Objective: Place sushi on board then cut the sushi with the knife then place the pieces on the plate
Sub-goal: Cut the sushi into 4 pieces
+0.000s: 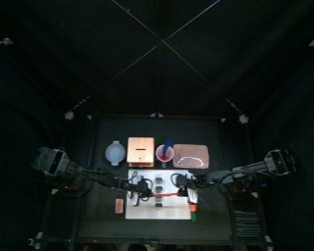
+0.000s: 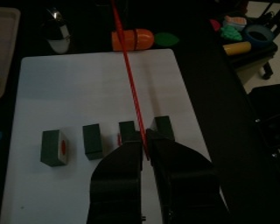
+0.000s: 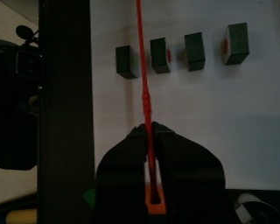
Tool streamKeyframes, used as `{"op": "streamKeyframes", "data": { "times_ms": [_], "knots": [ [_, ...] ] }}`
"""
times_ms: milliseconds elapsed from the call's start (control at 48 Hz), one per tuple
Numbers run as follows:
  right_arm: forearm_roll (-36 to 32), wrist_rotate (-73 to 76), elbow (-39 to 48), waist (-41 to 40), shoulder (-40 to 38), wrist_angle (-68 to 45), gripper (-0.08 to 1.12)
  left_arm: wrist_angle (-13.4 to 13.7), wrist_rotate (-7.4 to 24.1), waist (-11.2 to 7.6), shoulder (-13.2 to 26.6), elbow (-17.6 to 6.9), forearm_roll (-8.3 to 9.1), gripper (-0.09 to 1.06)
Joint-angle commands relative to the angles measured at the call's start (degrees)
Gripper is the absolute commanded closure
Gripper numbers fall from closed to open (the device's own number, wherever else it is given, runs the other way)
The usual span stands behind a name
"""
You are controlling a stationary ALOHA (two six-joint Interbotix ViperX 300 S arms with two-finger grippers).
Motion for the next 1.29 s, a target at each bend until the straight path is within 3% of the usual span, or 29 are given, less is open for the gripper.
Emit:
{"op": "streamKeyframes", "data": {
  "times_ms": [21,229,354,521,708,854,1062,1292],
  "knots": [
    [0.0,-0.09,-0.79,-0.7,-2.29,-0.44,0.71,-0.62,0.0,1.14,-1.49,-1.14,0.18,0.45],
    [-0.18,-0.09,-0.53,-0.7,-3.43,-0.53,0.71,-1.14,0.18,2.37,-2.72,-1.58,0.35,0.24],
    [0.09,-0.09,0.26,-0.7,-4.75,-0.53,0.71,-2.02,0.18,3.16,-3.78,-1.14,0.53,0.18],
    [2.29,0.09,3.25,-0.7,-7.91,-0.44,0.71,-4.57,0.26,4.04,-5.63,0.0,0.97,0.17],
    [8.09,0.09,9.32,-0.7,-13.97,-0.44,0.71,-11.43,0.26,4.22,-6.5,2.55,1.32,0.17],
    [10.99,0.26,14.77,-0.79,-18.9,0.0,0.71,-15.29,0.0,4.22,-6.33,4.13,1.23,0.17],
    [13.54,0.26,19.07,-1.76,-24.7,3.16,0.71,-16.08,0.0,4.13,-5.98,4.92,1.05,0.17],
    [11.95,0.26,21.36,-7.38,-25.66,7.73,0.69,-16.08,-0.09,4.04,-5.45,4.92,0.79,0.17]
  ]
}}
